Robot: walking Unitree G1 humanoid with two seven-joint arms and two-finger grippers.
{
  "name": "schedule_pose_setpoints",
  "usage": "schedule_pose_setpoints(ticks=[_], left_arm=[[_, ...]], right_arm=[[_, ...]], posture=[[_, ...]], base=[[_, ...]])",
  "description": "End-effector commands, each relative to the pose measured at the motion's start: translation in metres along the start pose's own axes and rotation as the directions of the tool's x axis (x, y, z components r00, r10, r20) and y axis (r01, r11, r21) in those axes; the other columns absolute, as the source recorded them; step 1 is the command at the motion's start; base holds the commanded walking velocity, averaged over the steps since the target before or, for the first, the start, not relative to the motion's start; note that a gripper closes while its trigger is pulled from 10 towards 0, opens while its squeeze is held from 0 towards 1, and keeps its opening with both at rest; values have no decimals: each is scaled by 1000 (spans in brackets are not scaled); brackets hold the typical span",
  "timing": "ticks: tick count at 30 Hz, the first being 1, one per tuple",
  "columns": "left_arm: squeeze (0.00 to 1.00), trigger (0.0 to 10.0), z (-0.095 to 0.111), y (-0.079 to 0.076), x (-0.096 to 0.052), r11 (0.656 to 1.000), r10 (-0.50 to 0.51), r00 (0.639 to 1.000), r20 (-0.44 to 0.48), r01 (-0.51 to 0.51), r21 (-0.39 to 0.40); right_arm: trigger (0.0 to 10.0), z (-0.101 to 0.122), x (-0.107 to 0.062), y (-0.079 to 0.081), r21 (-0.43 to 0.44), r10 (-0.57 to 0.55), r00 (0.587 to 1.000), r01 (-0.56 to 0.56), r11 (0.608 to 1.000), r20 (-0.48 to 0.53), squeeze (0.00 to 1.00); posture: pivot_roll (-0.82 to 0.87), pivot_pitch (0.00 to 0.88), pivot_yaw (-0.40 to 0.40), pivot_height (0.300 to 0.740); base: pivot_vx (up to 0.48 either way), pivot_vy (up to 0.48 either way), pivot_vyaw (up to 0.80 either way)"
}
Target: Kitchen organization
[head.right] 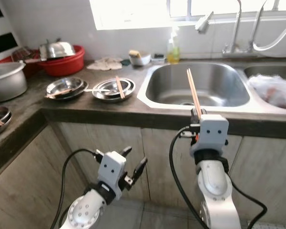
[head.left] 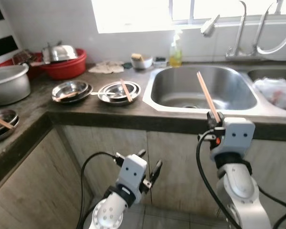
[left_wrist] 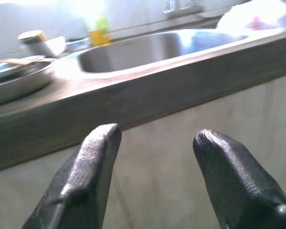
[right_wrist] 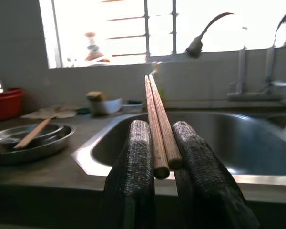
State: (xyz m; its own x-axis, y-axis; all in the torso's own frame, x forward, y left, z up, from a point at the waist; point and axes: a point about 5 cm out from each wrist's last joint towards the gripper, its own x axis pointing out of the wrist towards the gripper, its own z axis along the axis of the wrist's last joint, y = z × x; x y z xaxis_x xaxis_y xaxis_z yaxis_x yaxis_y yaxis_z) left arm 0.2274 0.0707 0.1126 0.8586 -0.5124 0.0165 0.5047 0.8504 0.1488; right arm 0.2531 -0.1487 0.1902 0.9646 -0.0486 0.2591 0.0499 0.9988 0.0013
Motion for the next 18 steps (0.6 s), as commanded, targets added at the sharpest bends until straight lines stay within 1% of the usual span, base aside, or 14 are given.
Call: schedule_pose_setpoints(ticks=[1, 3, 11, 13, 15, 16, 18], left_arm=[[0, 10000, -1, 4, 0, 1000, 16, 1000, -12, -16, 0], [0, 10000, -1, 5, 0, 1000, 20, 1000, -12, -21, -3], [0, 10000, 0, 7, 0, 999, 36, 999, -11, -36, -13], [0, 10000, 1, 8, 0, 999, 39, 999, -8, -39, -15], [0, 10000, 1, 7, 1, 999, 32, 999, -6, -32, -13], [0, 10000, 1, 7, 1, 999, 30, 1000, -6, -30, -12], [0, 10000, 1, 7, 0, 999, 30, 1000, -3, -30, -14]], right_arm=[[10000, -1, -2, 3, 2, 13, 1000, -13, 1000, -9, 0], [10000, -2, -2, 3, 3, 13, 1000, -13, 1000, -15, 0], [10000, -6, -4, 6, -1, 20, 999, -20, 1000, -43, 0], [10000, -8, -5, 7, -31, 27, 998, -29, 999, -59, 0], [10000, -10, -6, 7, -79, 35, 997, -41, 996, -72, 0], [10000, -11, -6, 7, -91, 37, 997, -44, 995, -75, 0], [10000, -14, -7, 6, -102, 32, 995, -41, 994, -93, 0]], posture=[[-31, 0, 34, 740], [-31, 0, 34, 740], [-30, 0, 33, 740], [-32, 0, 32, 740], [-34, 0, 32, 740], [-34, 0, 32, 740], [-36, 0, 30, 740]], base=[[0, 0, 0], [0, 0, 0], [0, 0, -800], [0, 0, -800], [0, 0, 0], [0, 0, 0], [0, -270, 0]])
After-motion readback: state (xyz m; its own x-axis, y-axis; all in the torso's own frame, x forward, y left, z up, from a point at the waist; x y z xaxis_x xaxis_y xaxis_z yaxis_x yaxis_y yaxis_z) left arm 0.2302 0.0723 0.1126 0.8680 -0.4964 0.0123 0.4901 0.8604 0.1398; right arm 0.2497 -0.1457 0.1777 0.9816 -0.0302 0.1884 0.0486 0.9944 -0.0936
